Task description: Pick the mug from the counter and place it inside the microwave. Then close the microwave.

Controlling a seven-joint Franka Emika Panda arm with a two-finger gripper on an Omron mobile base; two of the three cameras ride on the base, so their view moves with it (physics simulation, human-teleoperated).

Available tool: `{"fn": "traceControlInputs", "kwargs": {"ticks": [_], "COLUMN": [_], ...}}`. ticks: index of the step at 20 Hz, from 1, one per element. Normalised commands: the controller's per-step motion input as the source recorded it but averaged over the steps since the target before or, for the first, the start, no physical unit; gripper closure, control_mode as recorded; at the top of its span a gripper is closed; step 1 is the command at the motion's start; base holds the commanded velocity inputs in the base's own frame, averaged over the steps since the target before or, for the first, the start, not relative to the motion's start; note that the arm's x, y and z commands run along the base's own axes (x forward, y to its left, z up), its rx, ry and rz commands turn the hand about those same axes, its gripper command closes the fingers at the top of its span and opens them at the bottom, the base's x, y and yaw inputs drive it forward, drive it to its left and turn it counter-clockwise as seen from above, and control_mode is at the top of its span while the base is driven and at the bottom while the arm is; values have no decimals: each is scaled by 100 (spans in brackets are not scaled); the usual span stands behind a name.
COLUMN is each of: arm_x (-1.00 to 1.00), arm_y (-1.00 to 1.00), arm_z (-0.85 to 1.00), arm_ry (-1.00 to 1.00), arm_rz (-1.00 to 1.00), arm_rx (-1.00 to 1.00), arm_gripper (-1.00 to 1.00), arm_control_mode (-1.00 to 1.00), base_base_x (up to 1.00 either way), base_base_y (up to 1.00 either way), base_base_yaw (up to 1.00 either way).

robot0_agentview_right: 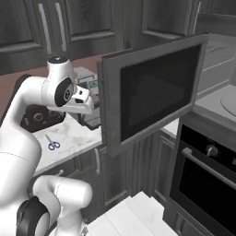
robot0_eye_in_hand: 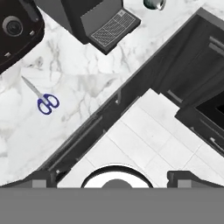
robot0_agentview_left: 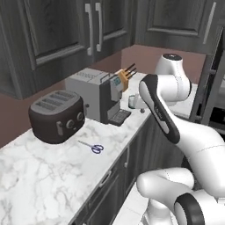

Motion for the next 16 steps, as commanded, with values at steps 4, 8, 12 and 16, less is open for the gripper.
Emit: {"fn": "traceControlInputs", "kwargs": {"ticks": [4, 8, 12, 16], "arm_x": [0, 0, 0, 0], "arm_y": [0, 0, 0, 0], "arm_z": [0, 0, 0, 0], "arm_ry": [0, 0, 0, 0], "arm_rz": [0, 0, 0, 0], "arm_rx": [0, 0, 0, 0], "arm_gripper": [-100, -100, -100, -100], "arm_control_mode": [100, 100, 100, 100], "base_base_x": [16, 36, 46, 55], "base_base_y": [0, 5, 15, 31], "base_base_yaw": [-32, -25, -15, 0]}}
